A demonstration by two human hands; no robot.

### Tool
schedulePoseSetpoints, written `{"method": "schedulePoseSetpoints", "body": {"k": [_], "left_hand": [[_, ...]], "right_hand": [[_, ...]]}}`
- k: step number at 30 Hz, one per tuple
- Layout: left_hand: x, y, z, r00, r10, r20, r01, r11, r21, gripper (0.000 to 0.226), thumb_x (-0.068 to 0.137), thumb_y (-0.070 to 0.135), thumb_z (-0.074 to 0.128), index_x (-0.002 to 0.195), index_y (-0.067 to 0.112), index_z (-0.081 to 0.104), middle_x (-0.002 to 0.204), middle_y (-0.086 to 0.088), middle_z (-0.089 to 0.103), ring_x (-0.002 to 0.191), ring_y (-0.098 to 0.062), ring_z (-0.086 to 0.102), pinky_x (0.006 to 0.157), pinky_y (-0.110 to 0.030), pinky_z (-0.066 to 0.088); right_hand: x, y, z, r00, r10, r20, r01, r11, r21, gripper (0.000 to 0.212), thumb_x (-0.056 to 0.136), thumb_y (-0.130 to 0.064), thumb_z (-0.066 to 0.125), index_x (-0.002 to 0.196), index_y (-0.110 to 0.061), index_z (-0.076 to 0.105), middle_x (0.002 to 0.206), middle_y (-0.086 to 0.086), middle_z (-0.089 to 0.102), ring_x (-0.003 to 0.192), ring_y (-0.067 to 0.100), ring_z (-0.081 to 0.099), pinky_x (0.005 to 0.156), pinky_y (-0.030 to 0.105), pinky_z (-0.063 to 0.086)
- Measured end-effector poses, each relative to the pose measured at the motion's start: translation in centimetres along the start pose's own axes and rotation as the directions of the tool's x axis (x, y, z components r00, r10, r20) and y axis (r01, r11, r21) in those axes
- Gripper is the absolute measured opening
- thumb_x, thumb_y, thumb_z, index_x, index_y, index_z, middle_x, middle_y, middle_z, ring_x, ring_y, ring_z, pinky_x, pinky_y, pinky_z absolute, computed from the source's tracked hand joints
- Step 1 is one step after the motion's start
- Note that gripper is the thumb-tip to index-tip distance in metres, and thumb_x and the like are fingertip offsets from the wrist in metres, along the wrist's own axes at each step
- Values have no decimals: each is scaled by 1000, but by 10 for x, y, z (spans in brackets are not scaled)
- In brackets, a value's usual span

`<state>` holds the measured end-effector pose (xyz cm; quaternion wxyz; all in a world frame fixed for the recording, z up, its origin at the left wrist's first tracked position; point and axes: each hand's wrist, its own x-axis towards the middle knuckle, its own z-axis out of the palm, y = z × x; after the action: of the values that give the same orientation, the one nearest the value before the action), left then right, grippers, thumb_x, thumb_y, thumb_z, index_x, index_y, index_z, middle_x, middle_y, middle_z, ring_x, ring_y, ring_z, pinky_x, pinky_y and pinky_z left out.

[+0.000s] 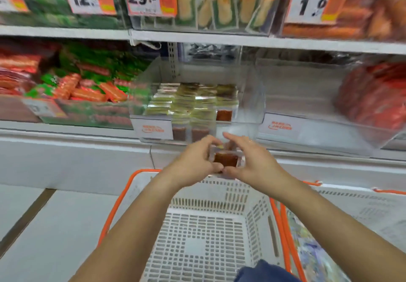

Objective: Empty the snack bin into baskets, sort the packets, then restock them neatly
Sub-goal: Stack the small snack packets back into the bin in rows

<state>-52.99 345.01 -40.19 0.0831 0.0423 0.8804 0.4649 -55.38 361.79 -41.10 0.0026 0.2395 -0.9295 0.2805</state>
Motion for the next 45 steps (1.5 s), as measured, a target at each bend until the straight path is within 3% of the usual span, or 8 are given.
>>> {"method": "schedulePoseSetpoints", "body": {"k": [9,15,22,32,36,39,42,45], "left_hand": [[29,12,-27,953,173,-247,-143,981,133,36,80,23,73,101,39,49,98,12,60,90,-12,56,71,-25,42],[41,-36,-56,880,229,-417,82,790,608,58,96,47,44,146,21,32,153,0,30,145,-22,14,119,-38,2],[49,-59,-45,837,302,-456,80,757,649,49,73,28,77,116,13,62,120,-7,62,123,-34,51,108,-51,31],[51,-62,-43,796,354,-491,55,765,642,42,74,22,74,114,16,63,113,-3,63,119,-30,52,111,-50,29],[52,-62,-41,784,364,-504,55,767,639,41,72,21,77,110,15,64,109,-3,64,115,-30,55,108,-51,32],[53,-62,-42,773,368,-516,61,767,639,39,71,20,77,108,15,65,105,-3,65,112,-30,57,107,-52,33],[55,-60,-41,772,365,-521,61,773,632,37,71,20,77,106,16,65,102,-2,65,109,-29,58,107,-52,33],[54,-61,-40,778,355,-519,47,790,611,37,73,20,76,107,17,64,104,0,64,110,-27,56,110,-51,29]], "right_hand": [[55,-23,-50,993,-104,62,115,967,-225,40,84,-36,69,121,-26,60,115,-2,66,107,17,59,89,34,46],[115,-25,-80,997,-1,-73,-30,907,-421,29,95,-29,50,122,-17,54,115,6,53,98,29,58,82,38,48],[163,8,-30,944,233,233,-12,731,-683,26,97,-12,45,119,-1,52,122,18,54,111,34,55,81,33,42],[176,27,-12,810,586,17,-548,767,-334,94,92,-36,61,149,5,-2,141,21,42,125,34,47,94,34,43],[182,39,-12,760,614,214,-629,777,3,53,87,-18,68,129,3,45,107,15,50,88,25,50,72,30,43],[185,45,-15,706,676,210,-708,661,249,19,83,7,58,98,-2,51,94,13,45,83,24,45,70,28,42],[195,43,-20,637,753,164,-666,431,609,8,93,-10,49,100,-10,47,88,11,41,76,24,42,93,35,39],[204,43,-20,614,758,222,-587,250,770,53,101,-42,32,144,-11,34,139,12,43,127,28,42,112,38,25]]}}
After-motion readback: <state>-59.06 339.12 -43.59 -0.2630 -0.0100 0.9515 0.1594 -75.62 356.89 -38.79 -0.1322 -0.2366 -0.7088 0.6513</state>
